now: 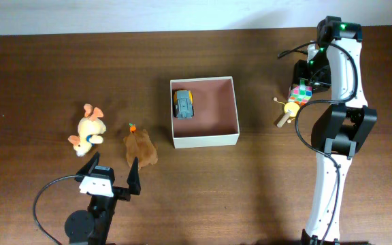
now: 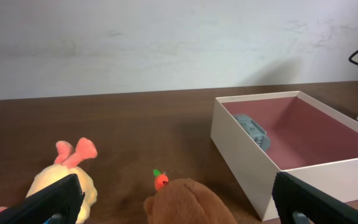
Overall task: Pack container
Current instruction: 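Grasp the Rubik's cube with the right gripper and lift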
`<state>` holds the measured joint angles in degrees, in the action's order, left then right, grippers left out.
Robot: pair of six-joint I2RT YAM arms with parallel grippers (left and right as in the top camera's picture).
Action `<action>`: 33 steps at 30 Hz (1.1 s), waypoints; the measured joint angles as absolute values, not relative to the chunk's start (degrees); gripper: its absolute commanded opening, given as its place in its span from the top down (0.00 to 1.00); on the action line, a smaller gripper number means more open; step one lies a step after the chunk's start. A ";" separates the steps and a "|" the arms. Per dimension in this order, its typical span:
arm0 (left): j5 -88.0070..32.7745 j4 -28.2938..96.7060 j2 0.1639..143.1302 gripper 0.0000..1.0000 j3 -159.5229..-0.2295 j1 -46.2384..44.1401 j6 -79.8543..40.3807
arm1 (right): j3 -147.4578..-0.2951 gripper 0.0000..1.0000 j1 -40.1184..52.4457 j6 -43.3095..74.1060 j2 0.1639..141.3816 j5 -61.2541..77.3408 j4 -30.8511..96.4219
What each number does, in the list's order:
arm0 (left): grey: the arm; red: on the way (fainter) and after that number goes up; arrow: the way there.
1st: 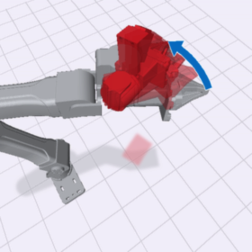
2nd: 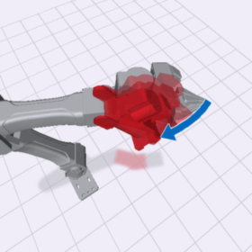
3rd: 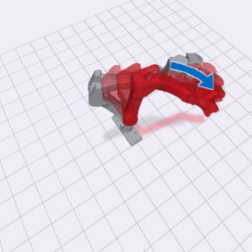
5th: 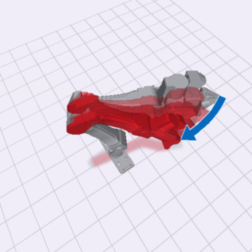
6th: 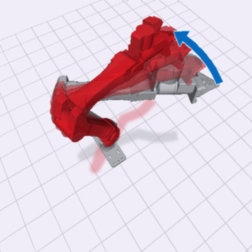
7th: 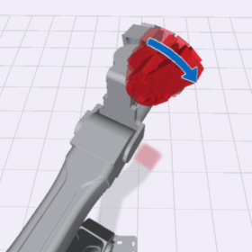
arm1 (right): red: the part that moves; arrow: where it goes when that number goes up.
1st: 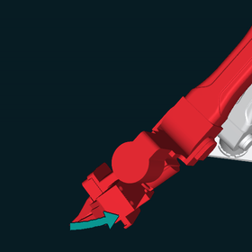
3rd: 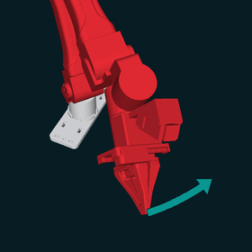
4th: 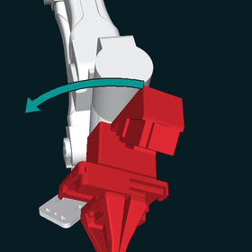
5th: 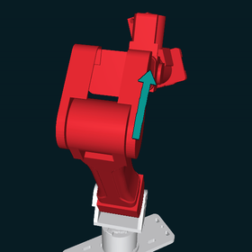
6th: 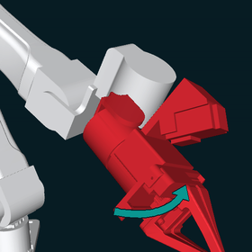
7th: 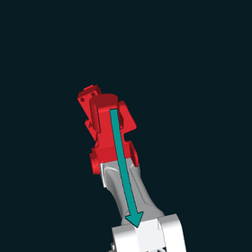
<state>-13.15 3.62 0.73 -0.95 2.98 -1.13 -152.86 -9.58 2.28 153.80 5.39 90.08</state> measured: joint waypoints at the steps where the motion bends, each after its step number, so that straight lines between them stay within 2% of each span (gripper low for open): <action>1: -13.15 3.62 0.73 0.01 -0.95 2.98 -1.13 | -152.86 0.39 -9.54 1.76 153.80 4.75 90.08; 15: -13.15 3.62 0.73 0.01 -0.95 2.98 -1.13 | -145.10 0.38 -8.45 0.03 153.82 1.91 85.17; 20: -13.15 3.62 0.73 0.01 -0.95 2.98 -1.13 | -144.84 0.51 -8.36 0.05 153.82 1.67 84.99; 33: -13.15 3.62 0.73 0.01 -0.95 2.98 -1.13 | -145.97 0.50 -8.36 0.19 153.86 1.83 87.94</action>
